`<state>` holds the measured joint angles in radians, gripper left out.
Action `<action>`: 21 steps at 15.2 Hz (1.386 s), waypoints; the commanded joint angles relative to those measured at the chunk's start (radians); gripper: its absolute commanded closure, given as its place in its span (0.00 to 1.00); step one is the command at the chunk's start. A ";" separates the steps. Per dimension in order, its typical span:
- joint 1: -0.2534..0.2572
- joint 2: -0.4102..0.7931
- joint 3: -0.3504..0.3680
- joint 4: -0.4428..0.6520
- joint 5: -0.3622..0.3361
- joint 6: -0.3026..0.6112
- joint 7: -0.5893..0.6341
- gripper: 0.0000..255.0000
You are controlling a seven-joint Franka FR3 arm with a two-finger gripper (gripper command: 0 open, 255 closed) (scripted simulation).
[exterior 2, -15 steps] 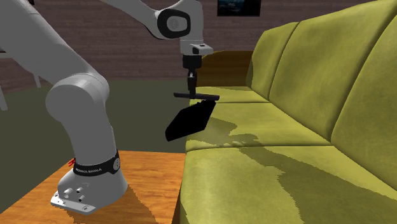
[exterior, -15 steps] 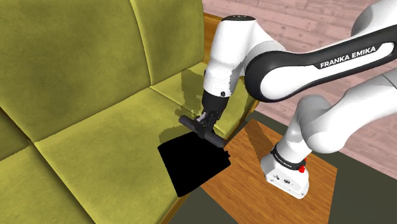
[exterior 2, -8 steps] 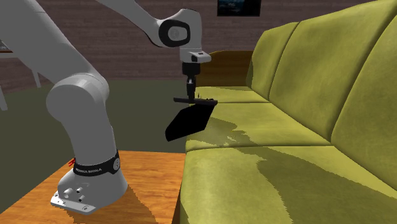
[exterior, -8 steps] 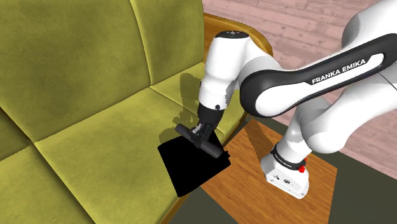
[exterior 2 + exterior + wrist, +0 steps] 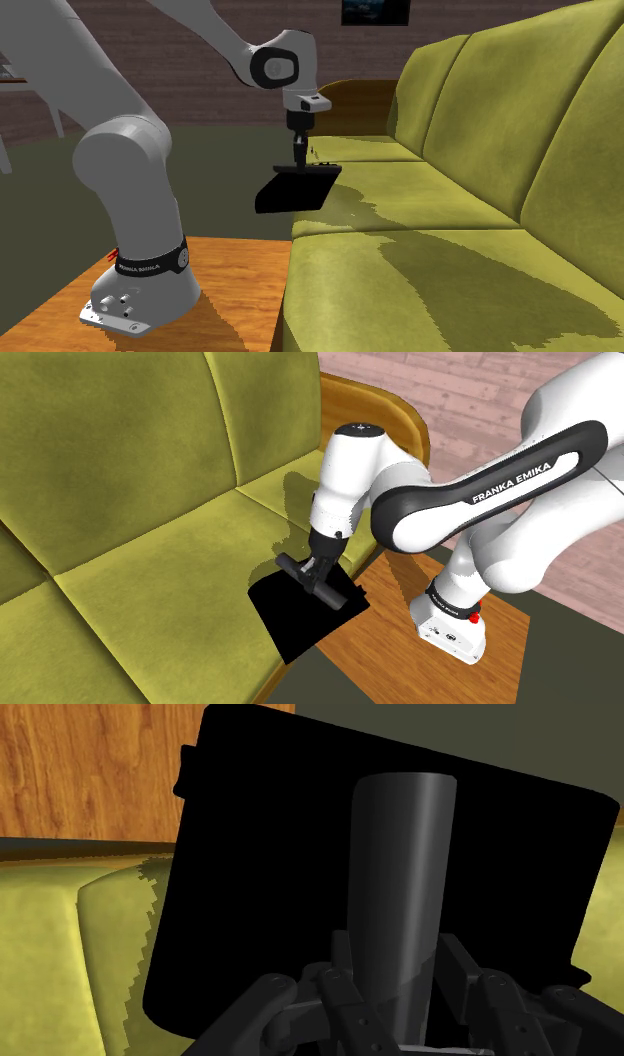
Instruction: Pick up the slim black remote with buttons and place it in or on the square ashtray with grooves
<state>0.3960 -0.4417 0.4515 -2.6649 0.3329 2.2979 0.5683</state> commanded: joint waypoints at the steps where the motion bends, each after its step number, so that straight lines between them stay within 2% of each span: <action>1: 0.000 0.002 0.001 -0.002 0.000 0.002 0.000 1.00; 5: 0.000 0.003 0.001 -0.002 0.000 0.002 0.000 1.00; 6: 0.000 0.003 0.001 -0.001 0.000 0.002 0.000 0.00; 11: 0.000 0.003 0.001 -0.002 0.000 0.002 0.000 0.00; 15: 0.000 -0.086 -0.038 0.066 -0.015 -0.154 -0.002 0.00; 21: 0.000 -0.086 -0.038 0.066 -0.015 -0.154 -0.002 0.00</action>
<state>0.3958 -0.5276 0.4133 -2.5996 0.3182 2.1440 0.5660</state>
